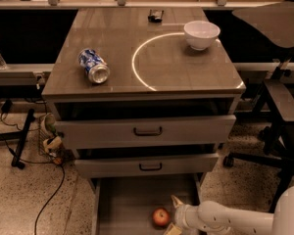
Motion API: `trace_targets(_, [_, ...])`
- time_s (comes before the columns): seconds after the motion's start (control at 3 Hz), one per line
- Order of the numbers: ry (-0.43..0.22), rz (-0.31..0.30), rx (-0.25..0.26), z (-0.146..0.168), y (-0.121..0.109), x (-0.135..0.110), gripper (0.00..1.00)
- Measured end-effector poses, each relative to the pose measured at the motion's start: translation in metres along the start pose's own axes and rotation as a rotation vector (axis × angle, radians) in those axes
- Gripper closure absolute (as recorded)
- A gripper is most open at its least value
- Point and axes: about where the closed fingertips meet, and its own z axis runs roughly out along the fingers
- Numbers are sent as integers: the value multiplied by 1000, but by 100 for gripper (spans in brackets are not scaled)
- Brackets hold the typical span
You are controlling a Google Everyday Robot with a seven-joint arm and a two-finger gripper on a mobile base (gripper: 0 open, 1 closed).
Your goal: Pick apple from bottom drawer and place on counter
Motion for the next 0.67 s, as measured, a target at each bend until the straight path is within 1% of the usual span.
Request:
trace_targets(0.33, [1,52,44,25,-12,12,0])
trace_targets(0.67, [0,102,75,46,-24,18,0])
